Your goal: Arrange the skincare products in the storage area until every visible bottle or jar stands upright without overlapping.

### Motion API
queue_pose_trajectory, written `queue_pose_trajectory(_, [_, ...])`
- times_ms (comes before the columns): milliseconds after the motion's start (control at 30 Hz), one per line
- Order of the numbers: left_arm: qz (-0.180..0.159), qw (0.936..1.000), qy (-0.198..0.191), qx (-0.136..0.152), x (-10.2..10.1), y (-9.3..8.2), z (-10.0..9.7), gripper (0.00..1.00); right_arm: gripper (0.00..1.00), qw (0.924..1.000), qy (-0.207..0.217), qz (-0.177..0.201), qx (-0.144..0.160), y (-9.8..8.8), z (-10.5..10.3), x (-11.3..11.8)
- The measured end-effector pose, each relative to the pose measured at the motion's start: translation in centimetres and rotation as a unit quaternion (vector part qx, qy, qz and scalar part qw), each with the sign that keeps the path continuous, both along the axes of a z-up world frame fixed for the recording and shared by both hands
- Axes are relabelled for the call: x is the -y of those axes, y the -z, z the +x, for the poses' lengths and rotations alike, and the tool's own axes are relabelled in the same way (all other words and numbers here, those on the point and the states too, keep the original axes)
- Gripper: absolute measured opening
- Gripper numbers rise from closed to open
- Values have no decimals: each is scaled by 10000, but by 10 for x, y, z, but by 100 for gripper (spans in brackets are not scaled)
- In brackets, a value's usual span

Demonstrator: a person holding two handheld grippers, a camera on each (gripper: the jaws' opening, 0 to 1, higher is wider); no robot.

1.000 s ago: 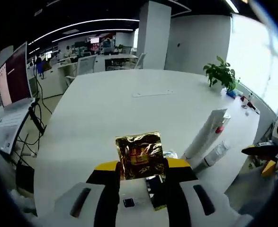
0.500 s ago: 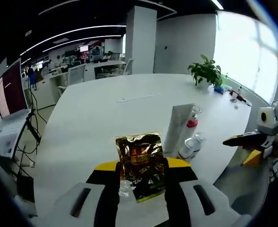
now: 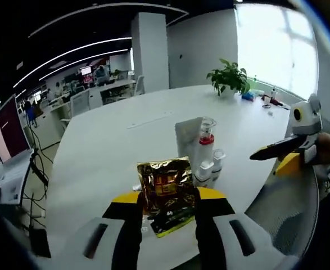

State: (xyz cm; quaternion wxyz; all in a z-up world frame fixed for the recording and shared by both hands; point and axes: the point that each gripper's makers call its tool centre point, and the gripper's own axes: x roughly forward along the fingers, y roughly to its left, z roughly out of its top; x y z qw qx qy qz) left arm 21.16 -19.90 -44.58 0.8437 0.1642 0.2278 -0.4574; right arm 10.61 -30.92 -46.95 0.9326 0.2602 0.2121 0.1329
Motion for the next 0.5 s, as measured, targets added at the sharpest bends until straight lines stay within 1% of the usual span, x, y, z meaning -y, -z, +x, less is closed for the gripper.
queue_pose_trajectory(33, [6, 9999, 73, 96, 2, -2, -2, 33, 70, 10000, -3, 34, 45, -2, 2, -1])
queue_pose_trajectory(67, [14, 9998, 118, 133, 3, -3, -6, 33, 68, 9999, 7, 106, 86, -5, 3, -3])
queue_pose_trajectory(100, [28, 9998, 147, 114, 4, -3, -11, 33, 67, 9996, 34, 242, 126, -8, 7, -6])
queue_pose_trajectory(200, [38, 9995, 256, 183, 5, -5, -13, 33, 64, 9982, 48, 547, 250, -14, 14, -16])
queue_pose_trajectory(233, [34, 9994, 275, 199, 5, -6, -14, 33, 63, 9975, 22, 658, 270, -16, 17, -23])
queue_pose_trajectory(300, [30, 9992, 313, 228, 6, -7, -16, 33, 62, 9967, -37, 760, 292, -18, 19, -31])
queue_pose_trajectory(400, [37, 9987, 395, 311, 7, -9, -19, 33, 58, 9935, -164, 1041, 423, -27, 25, -46])
queue_pose_trajectory(500, [20, 9985, 446, 319, 7, -11, -22, 33, 55, 9898, -141, 1305, 560, -36, 30, -53])
